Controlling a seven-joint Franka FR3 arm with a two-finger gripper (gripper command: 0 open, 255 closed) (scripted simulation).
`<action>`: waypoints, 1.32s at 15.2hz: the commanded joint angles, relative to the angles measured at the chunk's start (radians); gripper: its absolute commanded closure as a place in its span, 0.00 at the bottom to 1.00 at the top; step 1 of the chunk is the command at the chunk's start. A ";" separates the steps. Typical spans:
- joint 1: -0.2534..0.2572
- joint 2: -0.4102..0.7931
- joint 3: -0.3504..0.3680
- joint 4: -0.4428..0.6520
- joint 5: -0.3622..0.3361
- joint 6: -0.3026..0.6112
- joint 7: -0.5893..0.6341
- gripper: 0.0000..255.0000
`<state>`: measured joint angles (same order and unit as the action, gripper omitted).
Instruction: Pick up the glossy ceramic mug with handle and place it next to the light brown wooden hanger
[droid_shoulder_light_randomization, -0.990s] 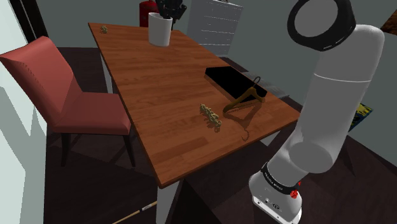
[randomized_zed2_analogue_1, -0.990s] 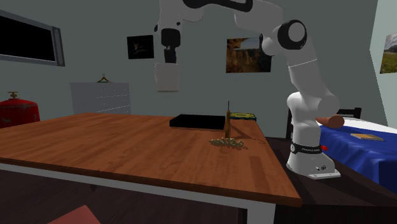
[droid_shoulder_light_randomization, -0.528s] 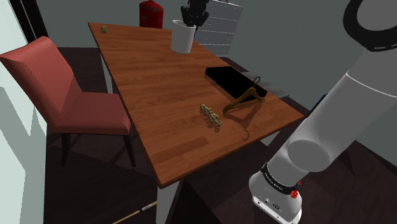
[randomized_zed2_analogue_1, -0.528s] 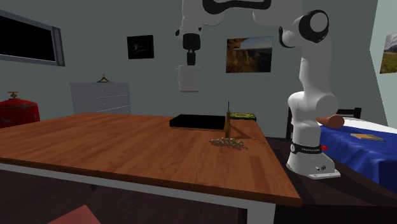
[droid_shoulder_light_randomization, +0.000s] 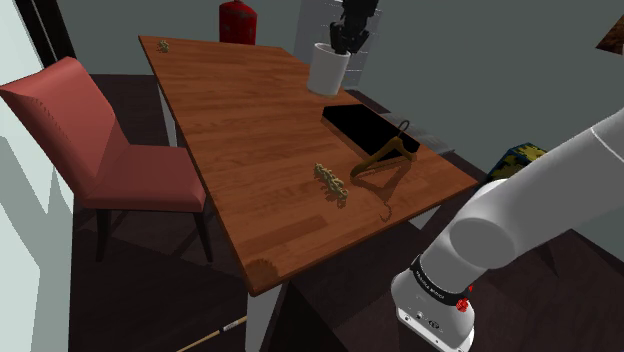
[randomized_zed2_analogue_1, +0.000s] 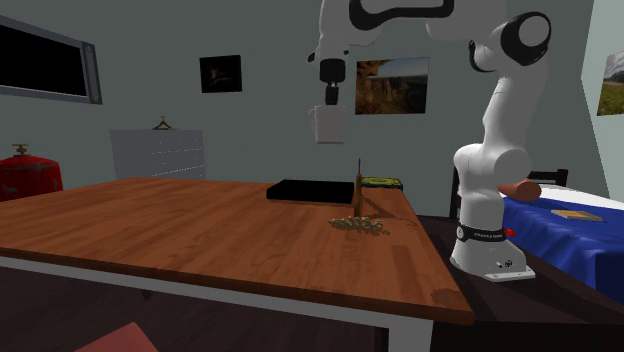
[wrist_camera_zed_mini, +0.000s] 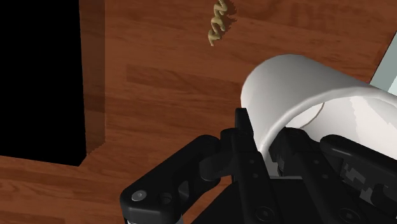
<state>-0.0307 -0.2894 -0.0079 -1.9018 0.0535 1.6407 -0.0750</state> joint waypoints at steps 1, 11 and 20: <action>-0.012 -0.065 -0.020 -0.065 -0.006 -0.002 -0.031 1.00; -0.079 -0.351 -0.133 -0.284 -0.077 -0.074 -0.183 1.00; -0.155 -0.556 -0.260 -0.379 -0.192 -0.177 -0.342 1.00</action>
<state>-0.1754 -0.8211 -0.2509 -2.2773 -0.1208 1.4832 -0.3938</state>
